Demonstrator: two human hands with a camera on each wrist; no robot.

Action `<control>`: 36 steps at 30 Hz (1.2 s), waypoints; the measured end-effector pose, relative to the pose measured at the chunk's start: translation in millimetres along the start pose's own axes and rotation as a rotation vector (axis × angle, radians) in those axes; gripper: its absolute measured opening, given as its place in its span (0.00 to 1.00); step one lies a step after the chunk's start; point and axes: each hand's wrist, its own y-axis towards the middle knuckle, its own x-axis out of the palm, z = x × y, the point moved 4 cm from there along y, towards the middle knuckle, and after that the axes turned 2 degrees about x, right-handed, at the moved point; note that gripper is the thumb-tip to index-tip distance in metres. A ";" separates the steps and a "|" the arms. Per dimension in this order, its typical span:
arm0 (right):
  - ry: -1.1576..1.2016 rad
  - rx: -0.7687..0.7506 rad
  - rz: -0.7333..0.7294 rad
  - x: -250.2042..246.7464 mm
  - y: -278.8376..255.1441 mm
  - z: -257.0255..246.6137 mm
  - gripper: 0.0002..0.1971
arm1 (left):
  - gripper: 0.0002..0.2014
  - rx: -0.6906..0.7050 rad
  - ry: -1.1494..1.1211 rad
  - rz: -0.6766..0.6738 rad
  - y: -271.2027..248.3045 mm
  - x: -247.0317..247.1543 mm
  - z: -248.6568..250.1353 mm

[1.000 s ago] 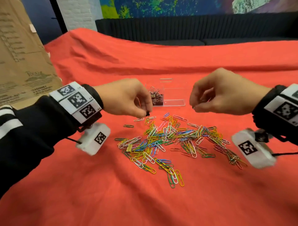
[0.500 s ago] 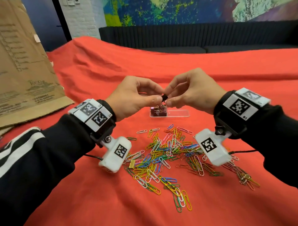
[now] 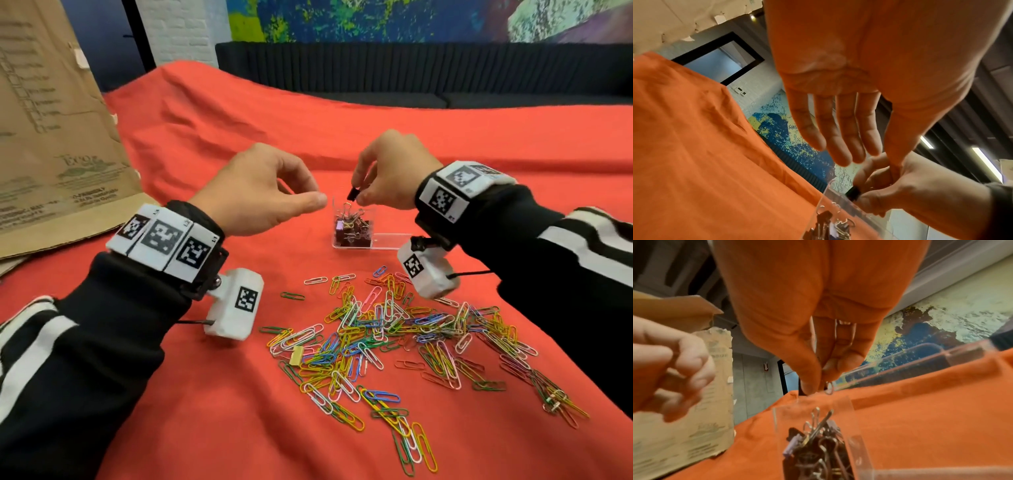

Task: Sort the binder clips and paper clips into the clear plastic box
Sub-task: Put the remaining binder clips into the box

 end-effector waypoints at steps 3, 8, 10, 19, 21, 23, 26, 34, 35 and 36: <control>-0.046 -0.026 -0.007 4.4 2.8 -6.9 0.10 | 0.07 0.015 -0.013 -0.022 -0.1 -0.7 0.1; -0.057 -0.089 0.083 -26.0 -16.7 -6.2 0.05 | 0.07 0.016 0.000 -0.120 -0.8 9.1 3.7; -0.093 -0.115 0.054 -36.8 -33.4 -0.2 0.04 | 0.08 0.022 0.063 -0.169 -2.9 17.8 8.6; -0.392 -0.161 -0.615 6.9 -123.0 37.2 0.37 | 0.50 0.030 0.654 -0.796 -21.1 83.0 38.3; -0.387 -0.222 -0.568 13.6 -125.6 31.5 0.34 | 0.50 0.008 0.735 -0.869 -21.6 94.1 39.8; -0.349 -0.257 -0.527 16.1 -125.9 25.1 0.26 | 0.41 0.017 0.700 -0.875 -19.0 101.6 43.9; -0.303 -0.258 -0.501 16.6 -127.4 20.5 0.13 | 0.24 0.055 0.590 -0.869 -17.7 107.5 47.5; 0.007 -0.126 -0.329 -13.0 -117.5 35.8 0.06 | 0.08 0.092 0.301 -0.686 -15.2 92.3 38.4; 0.049 -0.116 -0.329 -16.2 -115.9 38.0 0.06 | 0.07 0.087 0.271 -0.666 -14.1 90.1 37.8; 0.084 -0.109 -0.329 -19.0 -113.8 39.9 0.07 | 0.06 0.085 0.250 -0.658 -13.2 88.4 36.8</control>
